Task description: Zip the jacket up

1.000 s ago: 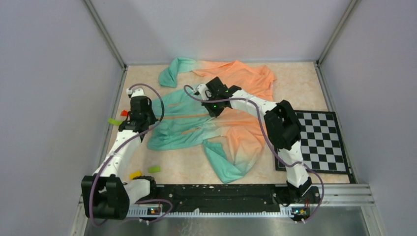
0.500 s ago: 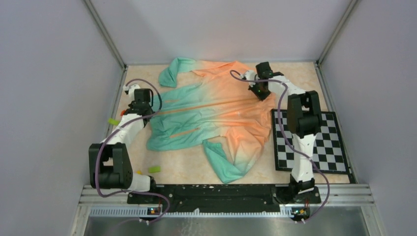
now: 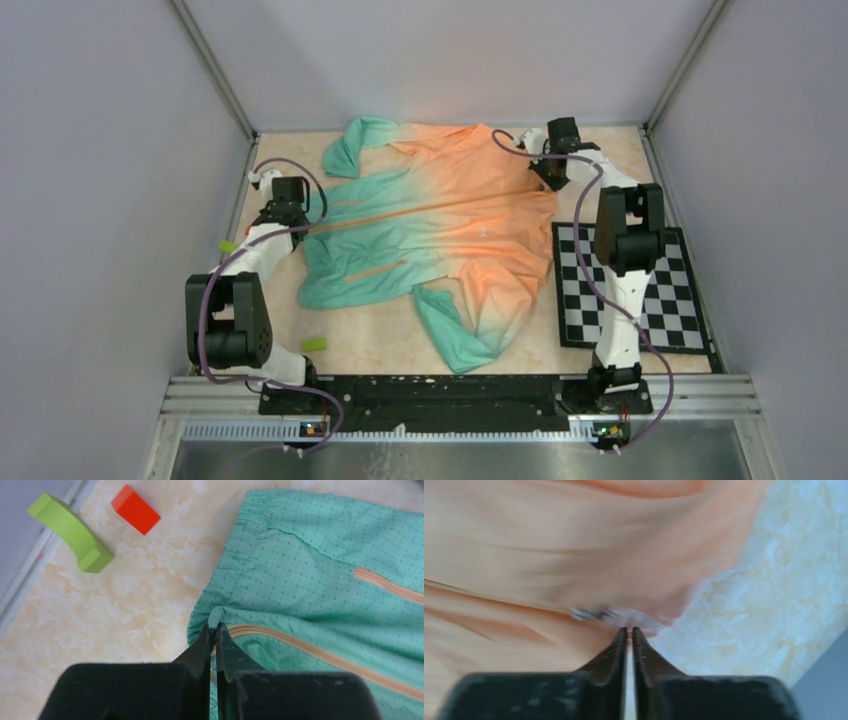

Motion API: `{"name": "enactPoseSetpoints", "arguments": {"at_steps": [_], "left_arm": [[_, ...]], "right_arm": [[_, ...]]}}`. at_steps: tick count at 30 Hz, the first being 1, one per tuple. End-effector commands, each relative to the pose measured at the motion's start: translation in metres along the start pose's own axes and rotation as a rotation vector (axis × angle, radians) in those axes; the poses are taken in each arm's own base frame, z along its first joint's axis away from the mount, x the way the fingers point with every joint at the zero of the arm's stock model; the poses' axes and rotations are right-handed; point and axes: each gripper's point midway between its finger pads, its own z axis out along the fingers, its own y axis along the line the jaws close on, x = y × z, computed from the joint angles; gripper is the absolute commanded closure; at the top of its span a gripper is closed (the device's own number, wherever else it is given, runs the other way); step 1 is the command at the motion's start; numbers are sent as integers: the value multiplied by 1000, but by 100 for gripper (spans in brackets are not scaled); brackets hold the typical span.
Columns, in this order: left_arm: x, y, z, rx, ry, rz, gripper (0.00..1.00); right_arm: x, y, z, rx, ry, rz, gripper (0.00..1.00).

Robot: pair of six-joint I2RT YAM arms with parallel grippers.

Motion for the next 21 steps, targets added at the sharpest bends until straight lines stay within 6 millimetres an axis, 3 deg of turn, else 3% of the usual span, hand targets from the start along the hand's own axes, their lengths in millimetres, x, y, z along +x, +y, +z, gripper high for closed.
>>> {"name": "enactPoseSetpoints", "arguments": {"at_steps": [1,2,3,6,7,9,11,13,14,15,17,21], "left_arm": [[-30,20,0,-80,-94,-12,100],[-32,20,-3,-79,-92,-29,95],[-37,19,-9,-73,-103,-68,81],[-56,6,-35,41,-165,-105,14],[-65,2,-45,81,-191,-112,5],[-79,-7,-66,161,-230,-129,1],[-92,-22,-89,274,-250,-131,1],[-103,-48,-121,463,-280,-99,1],[-101,-70,-144,620,-270,-63,1],[-106,-84,-170,743,-292,-40,1],[-105,-110,-218,983,-328,30,1],[-94,-135,-323,1418,-427,183,1]], "right_arm": [[-17,-55,-36,179,-89,100,77],[-24,-52,-47,188,-122,131,54],[-27,-46,-61,192,-151,163,44],[-39,-46,-101,264,-223,385,39],[-43,-46,-116,270,-236,492,32],[-51,-32,-143,205,-255,695,15],[-77,-1,-177,9,-372,814,13],[-102,37,-223,-187,-560,788,12],[-109,55,-248,-255,-649,763,12],[-114,68,-285,-294,-756,725,11],[-112,91,-326,-345,-856,646,11],[-94,88,-394,-252,-945,617,10]]}}
